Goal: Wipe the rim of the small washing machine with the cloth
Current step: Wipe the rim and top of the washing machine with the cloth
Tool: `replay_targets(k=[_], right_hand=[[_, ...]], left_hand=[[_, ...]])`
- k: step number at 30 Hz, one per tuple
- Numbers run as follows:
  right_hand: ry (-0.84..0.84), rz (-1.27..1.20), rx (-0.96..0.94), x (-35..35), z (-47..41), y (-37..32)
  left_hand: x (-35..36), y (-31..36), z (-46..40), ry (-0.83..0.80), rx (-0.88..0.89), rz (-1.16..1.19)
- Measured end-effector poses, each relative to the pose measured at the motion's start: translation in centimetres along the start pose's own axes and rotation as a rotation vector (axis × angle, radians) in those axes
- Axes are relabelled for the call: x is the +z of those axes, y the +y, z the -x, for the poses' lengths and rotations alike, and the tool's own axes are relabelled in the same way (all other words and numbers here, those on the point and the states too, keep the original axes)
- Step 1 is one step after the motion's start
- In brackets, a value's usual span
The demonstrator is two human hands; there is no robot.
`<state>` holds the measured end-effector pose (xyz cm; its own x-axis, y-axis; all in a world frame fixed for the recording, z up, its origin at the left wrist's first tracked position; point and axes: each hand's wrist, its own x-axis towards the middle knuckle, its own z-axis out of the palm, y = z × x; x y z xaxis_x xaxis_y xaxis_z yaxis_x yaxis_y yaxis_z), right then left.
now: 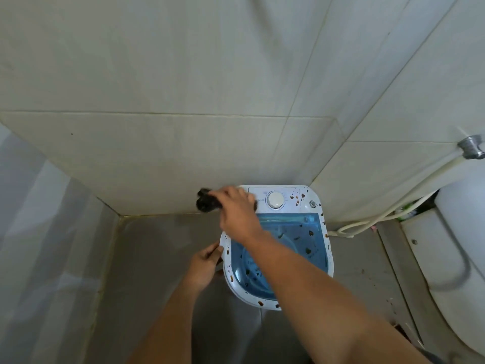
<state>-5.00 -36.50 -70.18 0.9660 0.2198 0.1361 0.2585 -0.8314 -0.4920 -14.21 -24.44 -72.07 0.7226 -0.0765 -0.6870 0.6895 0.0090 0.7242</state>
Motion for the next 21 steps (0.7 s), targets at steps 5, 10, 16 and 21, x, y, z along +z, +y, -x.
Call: replay_targets(k=[5, 10, 16, 21], right_hand=[[-0.164, -0.357, -0.003, -1.3, -2.0, -1.4], [0.052, -0.053, 0.151, -7.1, -2.4, 3.4], [-0.376, 0.383, -0.284, -10.5, 1.8, 5.9], [0.003, -0.003, 0.138, -13.2, 0.1, 10.4]], left_hand=[[0.2, 0.0, 0.0, 0.005, 0.003, -0.014], [0.4, 0.2, 0.2, 0.020, 0.001, -0.022], [0.4, 0.6, 0.6, 0.013, 0.005, -0.023], [0.5, 0.7, 0.8, 0.020, 0.002, -0.029]])
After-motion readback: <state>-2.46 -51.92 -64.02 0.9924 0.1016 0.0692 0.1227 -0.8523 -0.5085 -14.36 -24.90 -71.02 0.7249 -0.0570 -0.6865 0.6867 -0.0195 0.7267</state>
